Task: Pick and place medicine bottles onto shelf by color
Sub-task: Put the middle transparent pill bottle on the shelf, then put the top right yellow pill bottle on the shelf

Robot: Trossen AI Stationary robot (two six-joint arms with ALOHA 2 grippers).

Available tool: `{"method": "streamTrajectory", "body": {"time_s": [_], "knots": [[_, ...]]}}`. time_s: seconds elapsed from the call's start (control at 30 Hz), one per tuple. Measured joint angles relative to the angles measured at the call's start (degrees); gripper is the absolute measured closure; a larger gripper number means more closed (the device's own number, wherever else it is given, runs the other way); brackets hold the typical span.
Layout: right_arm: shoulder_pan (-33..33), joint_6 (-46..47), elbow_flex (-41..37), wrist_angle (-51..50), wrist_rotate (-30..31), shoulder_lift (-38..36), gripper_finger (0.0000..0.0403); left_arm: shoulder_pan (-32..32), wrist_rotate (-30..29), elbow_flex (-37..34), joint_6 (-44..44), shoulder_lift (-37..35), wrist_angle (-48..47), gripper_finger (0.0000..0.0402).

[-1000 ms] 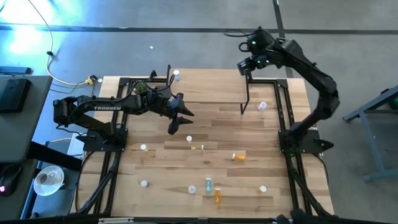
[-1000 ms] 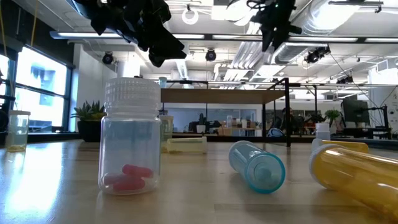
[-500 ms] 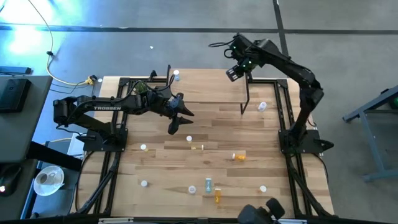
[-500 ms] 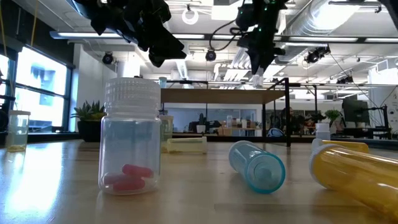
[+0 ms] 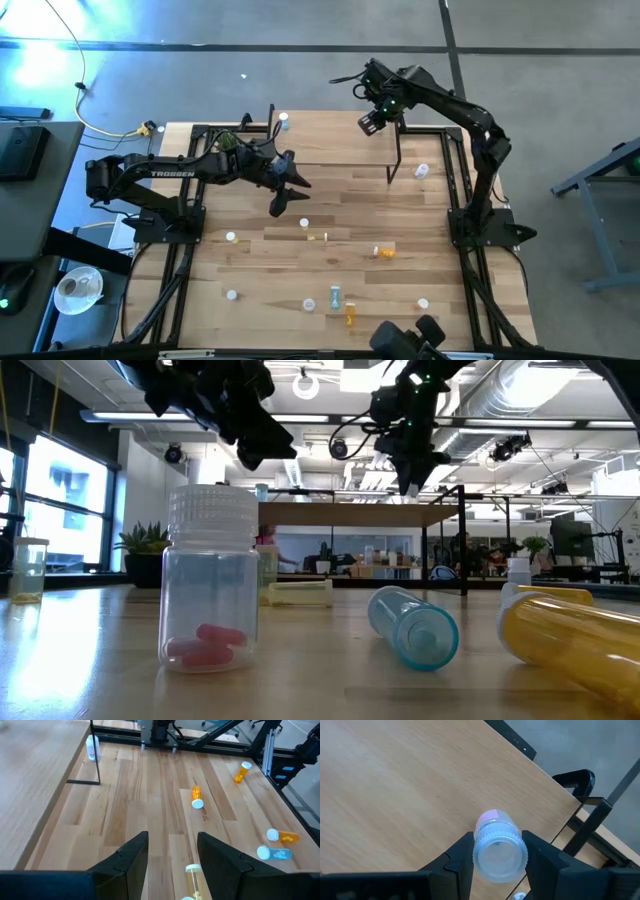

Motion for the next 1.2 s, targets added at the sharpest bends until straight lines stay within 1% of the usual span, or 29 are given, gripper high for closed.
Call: {"method": "streamTrajectory", "body": {"time_s": [0.17,0.5,0.7,0.83,1.07,1.2], "knots": [[0.0,-0.2,0.0,0.0,0.0,0.0,0.0269,0.0,0.0,0.0,0.0,0.0,-0.2,0.0243],[0.0,-1.7,0.0,0.4,0.0,0.0,0.0228,0.0,0.0,0.0,0.0,0.0,-0.2,0.0243],[0.0,-1.7,0.0,1.6,0.3,0.0,0.0225,0.0,0.0,0.0,0.0,0.0,-0.2,0.0243],[0.0,-4.1,0.2,2.0,0.4,-0.1,0.0224,0.0,0.0,0.0,0.0,0.0,-0.3,0.0243],[0.0,-6.4,5.7,0.9,0.4,-0.2,0.0224,0.0,0.0,0.0,0.0,0.0,-0.4,0.0243],[0.4,-8.5,8.8,-1.1,0.5,-0.3,0.0224,0.0,0.0,0.0,0.0,0.0,-2.4,0.0243]]}}
